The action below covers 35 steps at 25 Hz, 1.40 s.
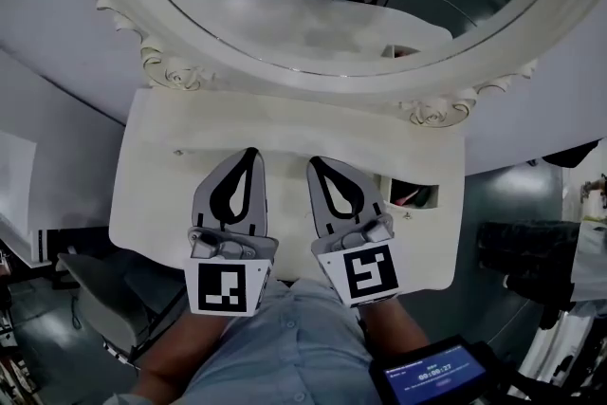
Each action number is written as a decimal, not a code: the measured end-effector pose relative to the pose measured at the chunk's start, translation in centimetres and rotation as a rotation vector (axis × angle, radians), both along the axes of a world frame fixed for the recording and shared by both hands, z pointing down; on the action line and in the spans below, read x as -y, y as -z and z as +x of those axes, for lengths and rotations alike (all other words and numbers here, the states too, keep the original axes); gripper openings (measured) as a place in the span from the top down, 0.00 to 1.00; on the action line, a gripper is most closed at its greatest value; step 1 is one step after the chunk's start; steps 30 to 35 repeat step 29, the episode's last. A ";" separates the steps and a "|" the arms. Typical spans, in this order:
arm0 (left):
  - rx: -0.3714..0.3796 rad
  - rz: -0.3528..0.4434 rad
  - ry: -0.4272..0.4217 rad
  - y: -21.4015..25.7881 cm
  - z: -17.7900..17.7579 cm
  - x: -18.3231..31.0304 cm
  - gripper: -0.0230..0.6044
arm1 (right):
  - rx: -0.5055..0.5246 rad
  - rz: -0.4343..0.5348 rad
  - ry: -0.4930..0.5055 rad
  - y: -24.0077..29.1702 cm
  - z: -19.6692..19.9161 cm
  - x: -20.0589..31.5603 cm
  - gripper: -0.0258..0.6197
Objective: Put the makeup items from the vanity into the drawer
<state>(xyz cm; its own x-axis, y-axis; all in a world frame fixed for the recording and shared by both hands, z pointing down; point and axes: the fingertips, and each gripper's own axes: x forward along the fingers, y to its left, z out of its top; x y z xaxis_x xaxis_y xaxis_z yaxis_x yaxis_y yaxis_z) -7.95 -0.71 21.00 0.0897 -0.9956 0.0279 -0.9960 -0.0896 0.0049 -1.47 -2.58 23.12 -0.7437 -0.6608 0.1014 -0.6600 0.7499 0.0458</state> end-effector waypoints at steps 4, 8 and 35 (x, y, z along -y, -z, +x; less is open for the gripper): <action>-0.013 0.000 0.003 -0.2 0.0 -0.4 0.96 | 0.017 0.013 -0.031 0.4 0.3 0.0 0.96; -0.017 -0.005 0.006 -0.4 -0.2 -0.7 0.96 | 0.036 -0.002 -0.039 0.6 0.4 0.0 0.96; -0.015 -0.014 -0.007 -0.6 0.0 0.4 0.96 | 0.043 -0.001 -0.059 0.5 0.8 0.9 0.96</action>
